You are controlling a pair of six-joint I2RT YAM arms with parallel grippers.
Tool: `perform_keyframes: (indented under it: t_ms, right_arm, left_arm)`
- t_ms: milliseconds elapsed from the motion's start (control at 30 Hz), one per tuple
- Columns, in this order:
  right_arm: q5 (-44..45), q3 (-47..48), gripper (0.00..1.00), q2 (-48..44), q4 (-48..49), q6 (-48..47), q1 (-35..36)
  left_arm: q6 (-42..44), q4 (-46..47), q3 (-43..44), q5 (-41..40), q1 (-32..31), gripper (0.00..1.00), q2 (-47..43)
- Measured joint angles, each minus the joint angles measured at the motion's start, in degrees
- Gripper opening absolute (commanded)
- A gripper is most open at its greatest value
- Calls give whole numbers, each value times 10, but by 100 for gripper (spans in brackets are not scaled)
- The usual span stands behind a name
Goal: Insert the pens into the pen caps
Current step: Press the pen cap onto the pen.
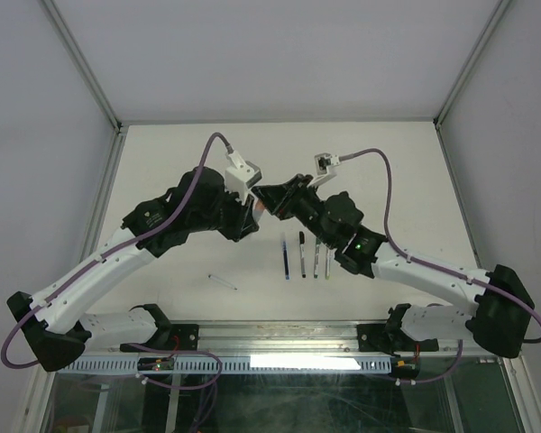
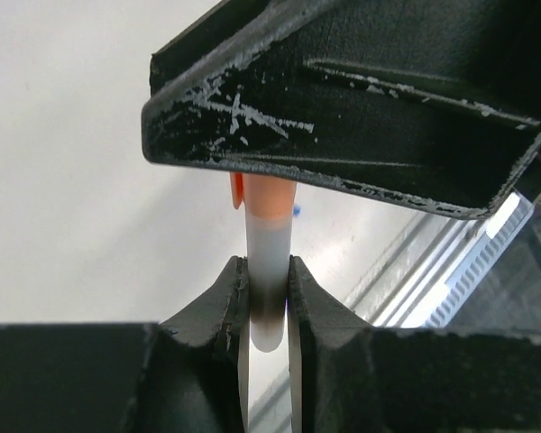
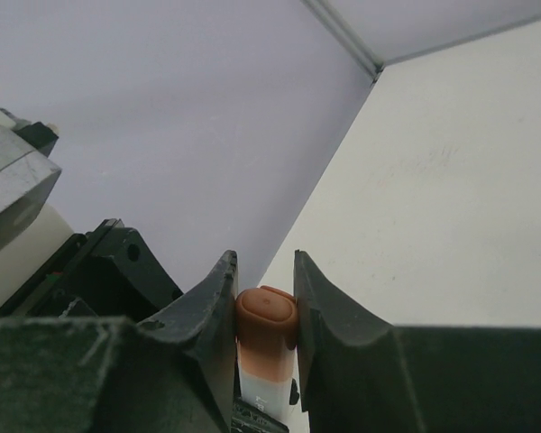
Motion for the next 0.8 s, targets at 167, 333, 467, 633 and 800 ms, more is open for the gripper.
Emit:
perform_keyframes:
  t_ms: [167,333,467,633,800]
  right_arm:
    - [3,89,10,-27,-103,-60,-37]
    - [-10,200,21,-28,-211,-134,-58]
    - [-29,255,36,-28,-268,-170,-71]
    - [-49,272,48,-42,-304,-192,-72]
    - [-52,252,58,-89,-318,-204,-71]
  left_arm:
    - [0,123,0,7,1,0,-2]
    - [-5,221,0,14,1,0,-4]
    - [-12,266,0,22,1,0,-1]
    - [-26,326,0,18,2,0,7]
    - [-50,360,-21,8,5,0,6]
